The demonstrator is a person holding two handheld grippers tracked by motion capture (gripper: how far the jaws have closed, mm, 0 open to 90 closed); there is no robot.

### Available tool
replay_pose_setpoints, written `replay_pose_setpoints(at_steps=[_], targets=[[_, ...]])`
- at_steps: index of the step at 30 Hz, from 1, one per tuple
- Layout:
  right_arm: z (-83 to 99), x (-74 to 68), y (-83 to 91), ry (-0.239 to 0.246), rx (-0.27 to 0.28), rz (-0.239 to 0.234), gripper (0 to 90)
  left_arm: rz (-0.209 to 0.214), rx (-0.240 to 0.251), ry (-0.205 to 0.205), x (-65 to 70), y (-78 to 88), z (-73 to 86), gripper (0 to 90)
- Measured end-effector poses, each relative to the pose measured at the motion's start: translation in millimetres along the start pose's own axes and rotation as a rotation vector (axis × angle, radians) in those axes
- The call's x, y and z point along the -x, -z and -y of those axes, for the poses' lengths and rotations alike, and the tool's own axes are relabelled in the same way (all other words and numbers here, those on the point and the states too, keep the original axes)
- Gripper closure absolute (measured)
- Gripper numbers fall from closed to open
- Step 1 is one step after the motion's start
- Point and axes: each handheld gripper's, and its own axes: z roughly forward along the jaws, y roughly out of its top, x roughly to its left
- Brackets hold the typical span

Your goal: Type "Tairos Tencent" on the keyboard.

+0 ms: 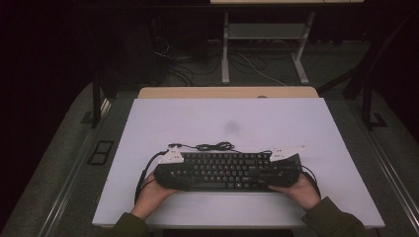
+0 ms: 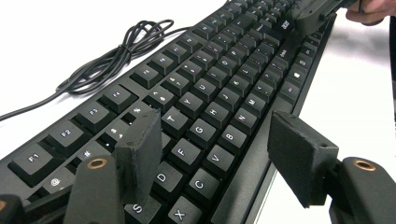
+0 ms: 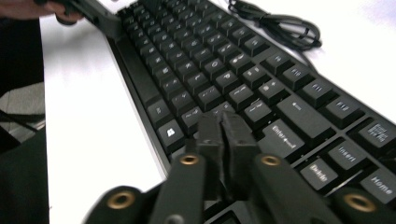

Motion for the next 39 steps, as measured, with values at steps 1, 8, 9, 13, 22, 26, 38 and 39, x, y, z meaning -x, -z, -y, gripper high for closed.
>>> replay_pose_setpoints(at_steps=[1,8,9,13,22,26,38,39], targets=[[0.1,-0.2,-0.6,0.005,-0.006,-0.002,89.1,0.000,0.003,0.001,0.0,0.1,-0.1,34.3],[1.1,-1.8,-6.1,0.019,-0.045,0.010,89.3,-0.007,0.004,0.002,0.1,-1.4,-1.6,33.5],[1.3,-1.5,-6.5,0.020,-0.050,0.013,89.2,-0.007,0.004,-0.002,-0.3,-1.7,-1.9,33.5],[2.6,-0.4,-8.7,0.022,-0.065,0.022,89.2,-0.011,0.009,-0.005,-0.7,-2.5,-3.2,33.4],[3.5,-0.7,-10.4,0.031,-0.074,0.036,89.2,-0.029,0.017,-0.011,-3.8,-3.5,-7.3,34.1],[3.7,-0.6,-10.3,0.030,-0.073,0.035,89.2,-0.036,0.020,-0.006,-6.1,-6.1,-10.2,37.0],[4.1,-0.8,-10.2,0.029,-0.072,0.035,89.2,-0.049,-0.010,-0.022,-9.7,-17.8,-17.6,69.5],[4.1,-0.7,-10.0,0.027,-0.073,0.035,89.2,-0.054,-0.021,-0.019,-10.1,-19.4,-18.0,73.2]])
